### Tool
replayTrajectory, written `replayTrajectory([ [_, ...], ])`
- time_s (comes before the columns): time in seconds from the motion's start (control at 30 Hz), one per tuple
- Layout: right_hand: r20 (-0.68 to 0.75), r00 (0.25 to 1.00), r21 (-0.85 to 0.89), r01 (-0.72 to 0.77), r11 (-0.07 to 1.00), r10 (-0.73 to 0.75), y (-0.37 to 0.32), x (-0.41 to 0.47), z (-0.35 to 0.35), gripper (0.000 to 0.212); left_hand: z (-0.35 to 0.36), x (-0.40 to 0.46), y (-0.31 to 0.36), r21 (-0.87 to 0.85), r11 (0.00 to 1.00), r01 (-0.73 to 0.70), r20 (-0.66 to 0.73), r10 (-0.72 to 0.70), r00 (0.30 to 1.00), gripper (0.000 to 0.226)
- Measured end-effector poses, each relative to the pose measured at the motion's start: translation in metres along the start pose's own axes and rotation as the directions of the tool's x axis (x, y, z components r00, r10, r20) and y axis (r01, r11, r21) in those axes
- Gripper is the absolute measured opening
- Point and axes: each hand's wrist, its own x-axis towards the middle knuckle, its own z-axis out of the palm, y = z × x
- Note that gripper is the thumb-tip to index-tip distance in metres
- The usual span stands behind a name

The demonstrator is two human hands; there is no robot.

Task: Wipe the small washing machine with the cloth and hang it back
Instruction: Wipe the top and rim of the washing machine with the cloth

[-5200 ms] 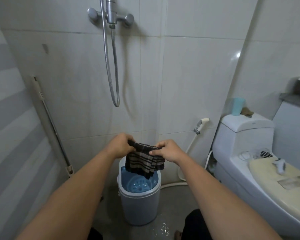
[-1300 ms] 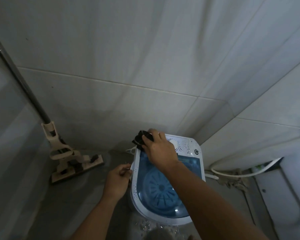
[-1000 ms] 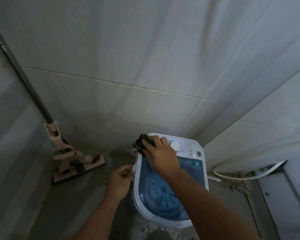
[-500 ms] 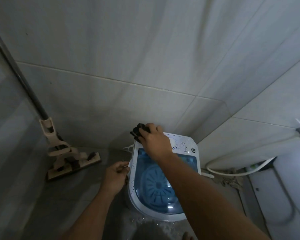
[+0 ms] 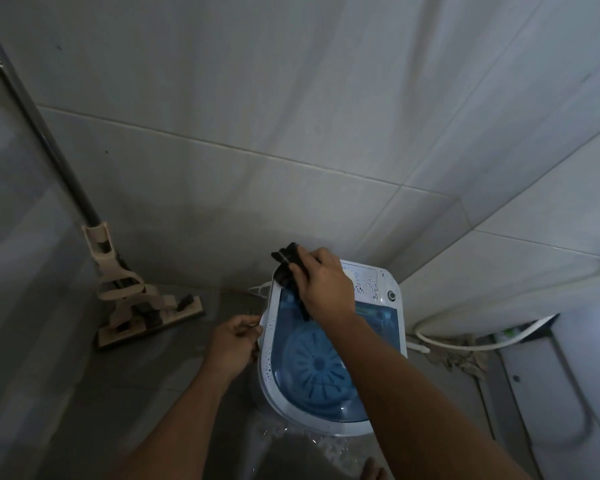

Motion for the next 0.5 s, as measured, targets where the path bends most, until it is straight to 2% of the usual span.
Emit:
replayTrajectory([
  [0.13, 0.012, 0.999, -0.003, -0.034, 0.999, 0.034, -0.008, -0.007, 0.003, 0.045, 0.000, 0.001, -0.001, -0.027, 0.999, 0.020, 0.008, -0.020, 1.000, 0.013],
  [0.27, 0.056, 0.978, -0.150, 0.206, 0.967, -0.200, -0.008, -0.027, 0.010, 0.046, 0.001, 0.001, 0.000, -0.056, 0.998, 0.027, 0.008, -0.027, 1.000, 0.012],
  [0.33, 0.101, 0.962, -0.199, 0.270, 0.942, -0.254, -0.003, -0.014, 0.007, 0.045, 0.001, 0.001, 0.000, -0.066, 0.998, 0.021, 0.007, -0.020, 1.000, 0.012],
  [0.5, 0.150, 0.986, -0.229, 0.104, 0.968, -0.070, -0.009, 0.039, -0.002, 0.042, 0.000, 0.002, -0.001, -0.033, 0.999, 0.021, 0.012, -0.021, 1.000, 0.015],
])
